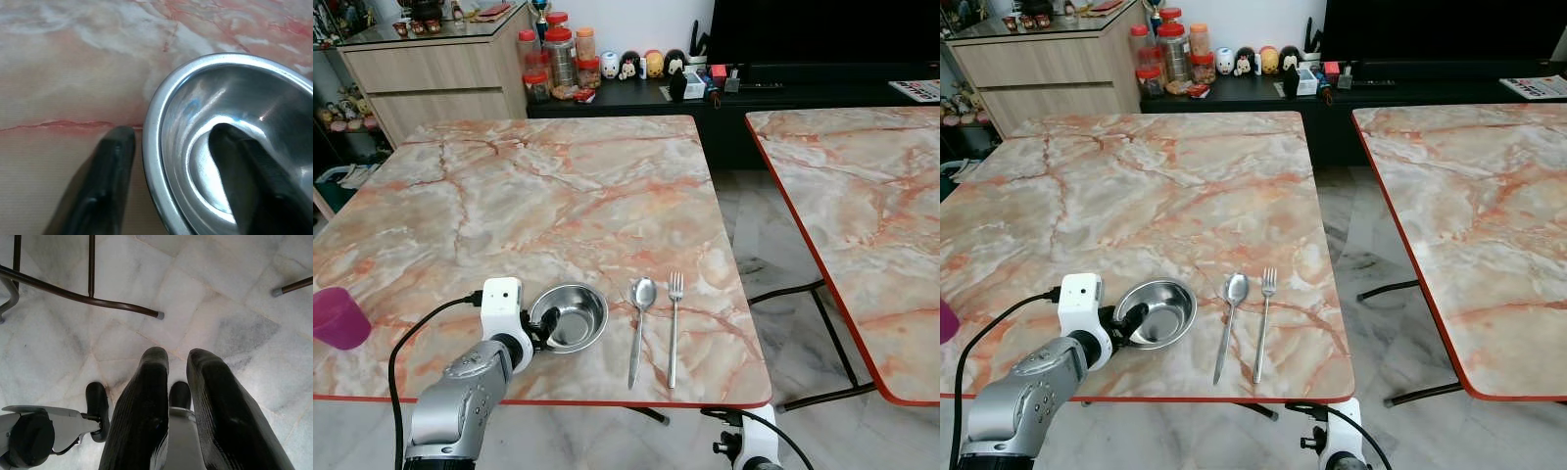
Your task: Setting the table
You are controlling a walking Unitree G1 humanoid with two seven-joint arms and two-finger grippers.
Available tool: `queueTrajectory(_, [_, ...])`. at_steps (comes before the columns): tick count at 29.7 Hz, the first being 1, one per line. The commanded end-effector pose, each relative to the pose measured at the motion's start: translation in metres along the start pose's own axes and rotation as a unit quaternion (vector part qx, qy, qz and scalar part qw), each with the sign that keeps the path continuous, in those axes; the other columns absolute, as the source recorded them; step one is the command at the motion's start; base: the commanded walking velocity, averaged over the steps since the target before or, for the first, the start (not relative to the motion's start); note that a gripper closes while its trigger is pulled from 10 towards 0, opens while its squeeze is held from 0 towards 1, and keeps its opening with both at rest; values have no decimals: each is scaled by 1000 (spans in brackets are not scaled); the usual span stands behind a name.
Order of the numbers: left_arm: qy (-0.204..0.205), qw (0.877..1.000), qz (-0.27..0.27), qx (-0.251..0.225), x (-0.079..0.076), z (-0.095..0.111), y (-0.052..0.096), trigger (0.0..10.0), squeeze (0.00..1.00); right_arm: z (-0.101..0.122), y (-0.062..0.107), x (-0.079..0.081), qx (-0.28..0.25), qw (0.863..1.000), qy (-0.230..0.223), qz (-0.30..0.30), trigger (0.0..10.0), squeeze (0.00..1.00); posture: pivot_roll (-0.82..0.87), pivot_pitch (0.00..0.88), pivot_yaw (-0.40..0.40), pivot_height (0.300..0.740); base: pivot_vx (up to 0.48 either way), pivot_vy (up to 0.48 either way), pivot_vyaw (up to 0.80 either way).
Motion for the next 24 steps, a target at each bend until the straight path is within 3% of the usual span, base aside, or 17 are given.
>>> queueTrajectory(1, [-6,1000,2,4,-2,1,-2,0,0,4,-1,0,-3,1000,-6,0,10000,0,93,0,42,740,0,0,0])
queueTrajectory(24, [-11,1000,0,21,-3,-8,-1,0,0,4,-1,0,-3,1000,-5,5,10000,0,92,0,36,740,0,0,0])
Point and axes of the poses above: a point about 5 cm out from each wrist's last joint towards the gripper, its own y axis pointing back from the gripper into the wrist, its own z axis along the axis of the wrist's last joint, x = y × z, the point moved 4 cm from there along -y, pointing out of the wrist towards the gripper, and after that the axes turned 13 degrees about y, right-handed, at the moved point
